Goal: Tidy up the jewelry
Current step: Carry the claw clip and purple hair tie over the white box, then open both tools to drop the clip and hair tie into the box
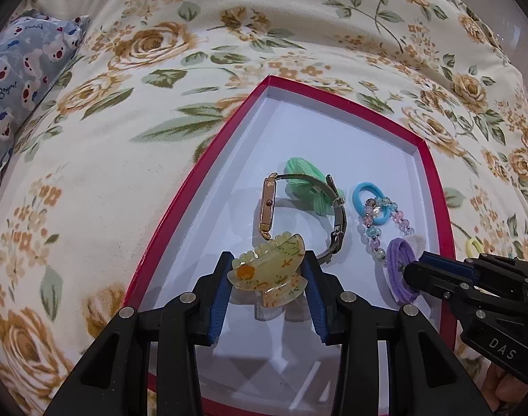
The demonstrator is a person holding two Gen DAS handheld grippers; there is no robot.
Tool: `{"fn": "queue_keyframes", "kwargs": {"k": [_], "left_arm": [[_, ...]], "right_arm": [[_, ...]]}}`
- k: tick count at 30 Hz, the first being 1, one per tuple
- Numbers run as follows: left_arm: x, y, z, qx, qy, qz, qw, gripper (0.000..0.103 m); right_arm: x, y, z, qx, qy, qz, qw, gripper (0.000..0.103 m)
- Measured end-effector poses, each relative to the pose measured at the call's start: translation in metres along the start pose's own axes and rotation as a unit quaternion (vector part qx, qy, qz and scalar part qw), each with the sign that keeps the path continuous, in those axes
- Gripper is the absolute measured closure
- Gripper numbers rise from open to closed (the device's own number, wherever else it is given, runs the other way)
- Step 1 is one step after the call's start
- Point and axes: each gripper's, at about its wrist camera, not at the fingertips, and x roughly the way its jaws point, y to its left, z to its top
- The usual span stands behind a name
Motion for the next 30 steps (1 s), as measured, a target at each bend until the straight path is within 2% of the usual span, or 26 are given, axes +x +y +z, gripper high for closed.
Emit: {"fn": "queue_keyframes", "kwargs": {"k": [2, 4, 6, 8, 19, 30], "left_arm": [[0.000, -0.001, -0.001, -0.001, 0.000, 0.001, 1.0000, 0.064], [0.000, 0.000, 0.000, -0.003, 0.001, 0.000, 1.0000, 0.064], [-0.001, 0.000, 0.000, -0.006, 0.001, -0.003, 1.0000, 0.060], [-0.003, 0.001, -0.001, -0.007, -0.001, -0.003, 1.0000, 0.055], [-0.033, 0.004, -0.014, -0.018, -0.022, -0.012, 0.9995, 0.044], [-0.068, 0.005, -0.038, -0.032, -0.034, -0.029, 0.9985, 0.040]], "right_arm": [[-0.001, 0.001, 0.000, 0.001, -0.002, 0.002, 1.000, 0.080], [-0.003, 0.001, 0.000, 0.000, -0.006, 0.005, 1.000, 0.072], [-0.005, 0.003, 0.000, 0.000, -0.009, 0.006, 1.000, 0.069], [-0.008, 0.003, 0.001, 0.000, -0.013, 0.005, 1.000, 0.068], [-0.049, -0.005, -0.008, 0.017, -0.057, -0.001, 0.998, 0.065], [-0.104, -0.038, -0.042, 0.068, -0.101, -0.021, 0.992, 0.056]]}}
